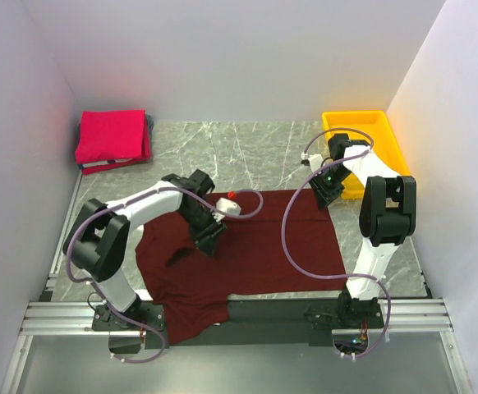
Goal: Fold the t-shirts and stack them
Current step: Fold the tshirt
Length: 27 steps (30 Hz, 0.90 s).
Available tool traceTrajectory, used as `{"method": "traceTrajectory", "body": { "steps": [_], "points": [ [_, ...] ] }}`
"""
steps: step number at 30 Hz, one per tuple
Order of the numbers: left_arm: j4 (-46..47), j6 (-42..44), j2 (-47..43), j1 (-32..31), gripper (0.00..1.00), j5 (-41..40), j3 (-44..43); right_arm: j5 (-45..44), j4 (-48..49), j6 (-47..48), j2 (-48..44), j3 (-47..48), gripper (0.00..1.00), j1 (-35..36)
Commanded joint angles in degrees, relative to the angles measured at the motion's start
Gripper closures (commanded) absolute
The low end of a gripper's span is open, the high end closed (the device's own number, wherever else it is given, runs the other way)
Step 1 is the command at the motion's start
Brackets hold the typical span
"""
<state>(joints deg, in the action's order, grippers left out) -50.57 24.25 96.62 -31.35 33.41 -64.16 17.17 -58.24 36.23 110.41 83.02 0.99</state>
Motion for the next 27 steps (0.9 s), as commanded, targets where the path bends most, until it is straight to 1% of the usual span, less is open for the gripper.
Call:
{"method": "traceTrajectory", "body": {
  "steps": [1,3,5,8,9,12,14,16,17,18,19,20,21,22,23,24,25,27],
  "points": [
    [-5.49,3.26,-3.71,-1.6,0.46,2.36,-0.61,0.41,-1.26,-0.45,-0.81,2.75,0.67,0.06],
    [-6.65,3.09,-4.16,-1.52,0.42,2.36,-2.27,0.67,-1.53,-0.46,-0.46,3.11,0.68,0.06],
    [-6.83,2.04,-5.56,-0.82,0.41,2.45,-3.07,0.85,-1.79,-0.72,-0.28,3.55,0.67,-0.03],
    [-6.56,0.19,-6.53,4.44,0.43,4.64,-4.74,0.85,-1.88,-0.81,-0.37,3.64,0.68,-0.03],
    [-6.13,-0.51,-6.62,8.37,0.47,4.56,-4.75,0.85,-2.14,-0.89,-0.55,3.46,0.68,0.06],
    [-6.82,-0.08,-6.09,15.15,0.51,3.34,-3.96,1.55,-3.11,-0.9,-1.86,2.94,0.69,0.5],
    [-7.35,2.28,-6.88,15.71,0.51,2.28,-3.52,1.55,-2.94,-1.16,-3.0,1.36,0.69,1.11],
    [-4.64,1.59,-9.41,14.05,0.53,1.31,-2.55,1.9,-2.5,-1.86,-4.06,0.48,0.69,1.73],
    [-3.24,-0.5,-10.3,13.0,0.55,0.44,-2.03,2.08,-2.41,-2.12,-4.24,-0.05,0.7,1.82],
    [-1.74,-1.65,-10.92,10.03,0.58,-2.44,-1.67,2.25,-2.41,-2.56,-4.06,-0.14,0.7,1.91],
    [1.66,-4.45,-11.36,8.17,0.6,-4.82,-1.32,2.34,-2.23,-3.35,-4.06,-0.32,0.7,1.82],
    [3.09,-5.87,-11.19,6.24,0.61,-7.02,-0.97,2.43,-2.06,-3.79,-3.89,-0.41,0.71,1.82],
    [4.58,-7.27,-10.84,2.82,0.64,-10.78,-0.18,2.43,-2.06,-4.14,-3.89,-0.67,0.71,1.73],
    [6.08,-8.59,-9.27,1.4,0.65,-12.3,-0.09,2.43,-1.88,-4.76,-3.97,-0.84,0.71,1.73],
    [7.22,-12.17,-8.47,0.08,0.65,-13.88,0.17,2.43,-1.71,-4.94,-4.15,-1.28,0.72,1.73],
    [7.76,-13.86,-7.42,-2.2,0.61,-15.9,0.09,2.34,-1.7,-5.11,-4.59,-1.37,0.72,1.73],
    [7.94,-15.1,-5.15,-3.35,0.59,-18.79,0.09,2.17,-1.7,-5.29,-4.94,-1.55,0.72,1.73],
    [9.08,-18.0,-3.81,-5.9,0.56,-21.09,0.96,1.64,-1.79,-5.29,-5.64,-1.99,0.72,1.73]
  ]
}}
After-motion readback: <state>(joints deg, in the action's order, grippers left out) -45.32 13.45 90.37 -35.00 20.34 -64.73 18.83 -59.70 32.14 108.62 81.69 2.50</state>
